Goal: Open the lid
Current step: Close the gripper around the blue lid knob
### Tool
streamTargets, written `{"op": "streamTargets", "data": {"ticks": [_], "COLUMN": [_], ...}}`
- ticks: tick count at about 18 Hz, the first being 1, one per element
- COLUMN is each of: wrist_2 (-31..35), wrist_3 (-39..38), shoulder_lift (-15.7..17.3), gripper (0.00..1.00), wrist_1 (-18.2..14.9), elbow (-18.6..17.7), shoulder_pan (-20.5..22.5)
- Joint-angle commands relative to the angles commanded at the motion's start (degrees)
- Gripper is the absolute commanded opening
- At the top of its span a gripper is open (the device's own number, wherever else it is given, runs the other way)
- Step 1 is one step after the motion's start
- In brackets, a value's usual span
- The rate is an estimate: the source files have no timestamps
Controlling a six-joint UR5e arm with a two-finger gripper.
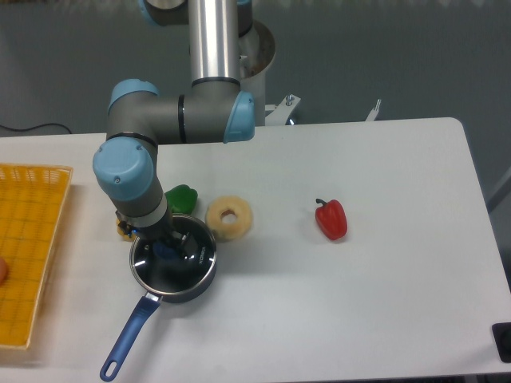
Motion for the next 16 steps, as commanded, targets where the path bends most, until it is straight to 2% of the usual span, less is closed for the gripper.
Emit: {"op": "streamTargets", "data": {"ticks": [2, 11, 12, 15, 16], "wrist_2": [-0.1, 0.0, 0.0, 0.0, 0.0], "wrist_3": [-0.1, -0.1, -0.2, -0.3, -0.3], "shoulder_lift": [0.0, 0.0, -0.1, 0.0, 0.2], "gripper": [0.88, 0.85, 0.80, 0.78, 0.74], "wrist_1": [0.0, -0.2, -0.2, -0.2, -0.2], "elbow": [0.0, 0.0, 0.0, 0.0, 0.2], "shoulder_pan": [-0.1, 0.0, 0.0, 0.0, 0.0]}}
